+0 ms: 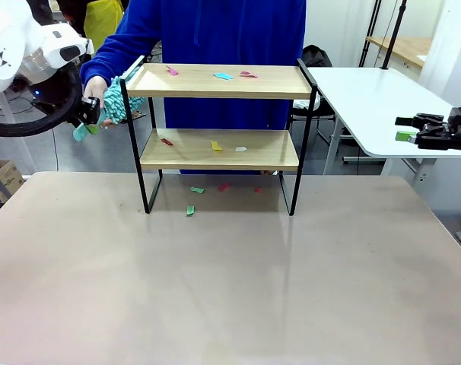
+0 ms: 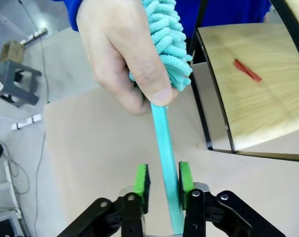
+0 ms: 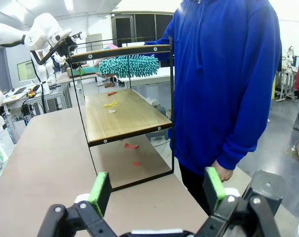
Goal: Clean the shelf.
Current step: Pick up the Duster handed by the human.
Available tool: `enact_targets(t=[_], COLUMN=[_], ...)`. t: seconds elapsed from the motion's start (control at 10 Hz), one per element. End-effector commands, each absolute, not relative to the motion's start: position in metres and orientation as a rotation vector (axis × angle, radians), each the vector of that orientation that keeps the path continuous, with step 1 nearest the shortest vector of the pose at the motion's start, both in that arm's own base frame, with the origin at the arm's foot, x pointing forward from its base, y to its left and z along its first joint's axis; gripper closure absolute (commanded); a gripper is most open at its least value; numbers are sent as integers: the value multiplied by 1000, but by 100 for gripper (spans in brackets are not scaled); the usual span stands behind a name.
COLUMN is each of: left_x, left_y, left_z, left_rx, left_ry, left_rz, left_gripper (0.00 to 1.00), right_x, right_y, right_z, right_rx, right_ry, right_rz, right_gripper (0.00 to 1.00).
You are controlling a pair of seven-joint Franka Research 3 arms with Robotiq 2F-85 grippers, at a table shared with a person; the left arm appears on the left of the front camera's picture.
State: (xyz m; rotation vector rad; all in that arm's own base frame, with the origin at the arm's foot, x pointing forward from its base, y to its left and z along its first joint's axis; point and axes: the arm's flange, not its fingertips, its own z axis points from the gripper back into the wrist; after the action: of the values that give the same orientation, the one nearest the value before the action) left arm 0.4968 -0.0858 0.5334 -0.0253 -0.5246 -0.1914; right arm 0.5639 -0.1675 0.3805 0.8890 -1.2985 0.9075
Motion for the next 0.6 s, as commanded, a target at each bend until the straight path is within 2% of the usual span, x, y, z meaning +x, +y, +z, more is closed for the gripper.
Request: enact_targets(t=[0.0,0.5], left_x=[501,501], left_y=[-89,-90], left_z=[538,539], left_rx=[-34,-25], left_ry=[-535,-537], left_rz=[-147,-99], left_gripper=[100,100], right_x=[564,564], right_y=[-166,-166], right_z=[384,384], right_rx=[885,885], right_ry=[-1287,-1287], right_rz=[905,905], right_gripper=[0,0])
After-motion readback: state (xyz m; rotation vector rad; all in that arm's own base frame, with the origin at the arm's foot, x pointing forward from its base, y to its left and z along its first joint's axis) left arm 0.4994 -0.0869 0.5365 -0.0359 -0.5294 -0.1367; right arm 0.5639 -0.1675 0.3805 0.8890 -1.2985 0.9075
